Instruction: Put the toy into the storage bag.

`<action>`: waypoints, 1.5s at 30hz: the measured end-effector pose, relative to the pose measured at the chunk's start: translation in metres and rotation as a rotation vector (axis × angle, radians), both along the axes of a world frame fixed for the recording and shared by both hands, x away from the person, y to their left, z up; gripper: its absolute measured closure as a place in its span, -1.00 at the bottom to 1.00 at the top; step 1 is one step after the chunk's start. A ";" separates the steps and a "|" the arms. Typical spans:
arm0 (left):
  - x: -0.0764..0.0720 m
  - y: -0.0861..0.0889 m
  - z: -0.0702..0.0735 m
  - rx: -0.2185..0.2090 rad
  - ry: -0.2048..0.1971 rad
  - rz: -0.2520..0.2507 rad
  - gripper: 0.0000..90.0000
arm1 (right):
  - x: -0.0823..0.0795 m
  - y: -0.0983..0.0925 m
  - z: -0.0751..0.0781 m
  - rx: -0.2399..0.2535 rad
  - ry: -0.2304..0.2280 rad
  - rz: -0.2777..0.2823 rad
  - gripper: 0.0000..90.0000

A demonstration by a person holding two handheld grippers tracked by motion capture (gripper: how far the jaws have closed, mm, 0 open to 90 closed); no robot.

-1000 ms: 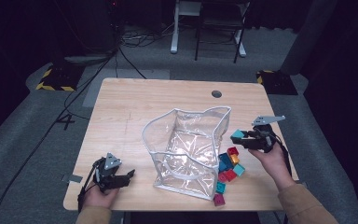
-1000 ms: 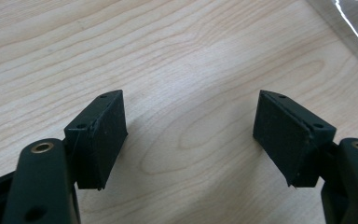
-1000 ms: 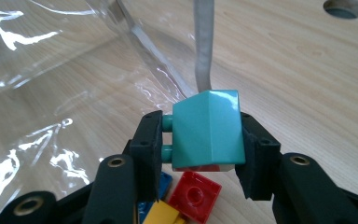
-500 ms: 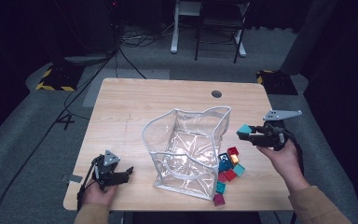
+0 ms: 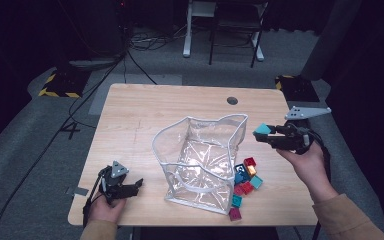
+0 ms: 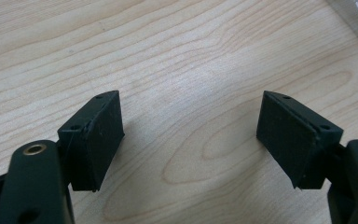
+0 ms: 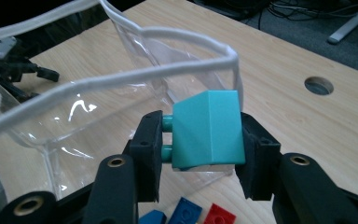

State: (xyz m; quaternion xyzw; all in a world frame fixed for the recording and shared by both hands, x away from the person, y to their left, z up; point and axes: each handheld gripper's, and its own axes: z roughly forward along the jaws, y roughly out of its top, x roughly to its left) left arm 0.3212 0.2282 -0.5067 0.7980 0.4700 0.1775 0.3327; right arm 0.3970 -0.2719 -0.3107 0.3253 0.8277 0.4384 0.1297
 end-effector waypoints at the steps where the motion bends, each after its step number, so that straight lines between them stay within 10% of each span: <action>1: 0.000 0.000 0.000 -0.002 0.001 -0.001 -0.49 | 0.000 0.003 0.003 -0.002 -0.003 0.003 0.26; 21: -0.001 0.000 0.000 0.000 0.001 0.005 -0.53 | -0.002 0.074 0.058 -0.044 -0.057 0.120 0.26; 45: -0.001 0.000 0.000 -0.003 0.000 0.006 -0.53 | 0.020 0.170 0.055 -0.132 0.020 0.259 0.26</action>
